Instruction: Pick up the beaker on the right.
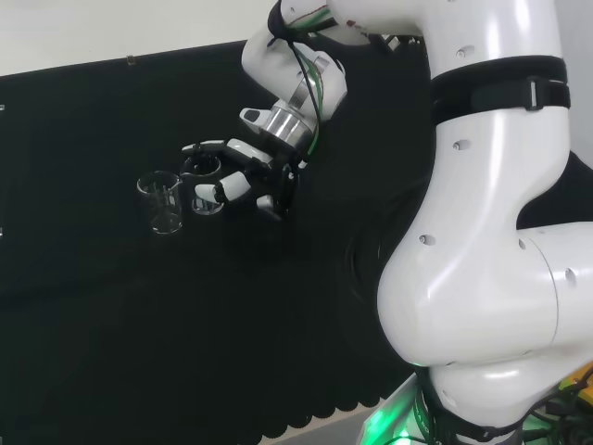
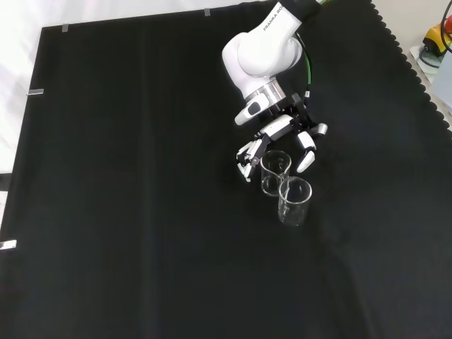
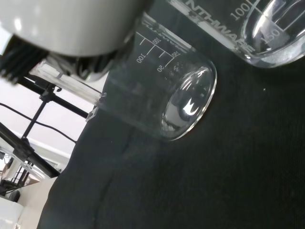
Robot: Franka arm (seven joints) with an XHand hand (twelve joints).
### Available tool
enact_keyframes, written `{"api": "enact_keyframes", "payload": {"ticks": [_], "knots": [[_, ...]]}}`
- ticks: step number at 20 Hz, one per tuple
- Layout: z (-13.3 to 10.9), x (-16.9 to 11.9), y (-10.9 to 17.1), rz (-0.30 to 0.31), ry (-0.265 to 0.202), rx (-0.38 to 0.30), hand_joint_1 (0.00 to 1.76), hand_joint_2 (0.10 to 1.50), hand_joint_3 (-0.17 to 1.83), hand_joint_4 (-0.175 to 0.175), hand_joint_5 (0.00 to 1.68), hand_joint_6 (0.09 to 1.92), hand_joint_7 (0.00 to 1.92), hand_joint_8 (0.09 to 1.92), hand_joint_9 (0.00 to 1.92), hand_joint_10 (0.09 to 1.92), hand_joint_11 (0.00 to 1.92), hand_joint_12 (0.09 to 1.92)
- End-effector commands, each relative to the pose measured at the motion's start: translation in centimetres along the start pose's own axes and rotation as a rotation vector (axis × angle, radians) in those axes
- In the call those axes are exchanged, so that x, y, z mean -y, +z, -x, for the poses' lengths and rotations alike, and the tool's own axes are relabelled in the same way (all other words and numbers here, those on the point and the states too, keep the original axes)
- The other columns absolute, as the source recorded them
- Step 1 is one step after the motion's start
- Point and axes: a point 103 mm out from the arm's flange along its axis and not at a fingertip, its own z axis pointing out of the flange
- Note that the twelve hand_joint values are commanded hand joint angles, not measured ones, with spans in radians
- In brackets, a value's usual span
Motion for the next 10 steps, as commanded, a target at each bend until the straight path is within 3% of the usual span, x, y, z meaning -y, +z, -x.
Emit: {"api": "enact_keyframes", "payload": {"ticks": [1, 4, 10], "knots": [[0.0, -1.3, 1.6, 0.053, 0.071, 0.035, 0.92, 0.28, 1.11, -0.067, 0.46, 0.09, 0.35, 0.67, 0.43, 0.63, 0.0, 1.35], [0.8, 0.0, -0.4, 0.075, 0.05, -0.023, 0.92, 0.28, 1.11, -0.067, 0.46, 0.09, 0.35, 0.67, 0.43, 0.63, 0.0, 1.35], [0.6, 0.0, -0.1, 0.05, 0.029, -0.026, 0.92, 0.28, 1.11, -0.067, 0.47, 0.09, 0.36, 0.67, 0.43, 0.63, 0.0, 1.35]]}}
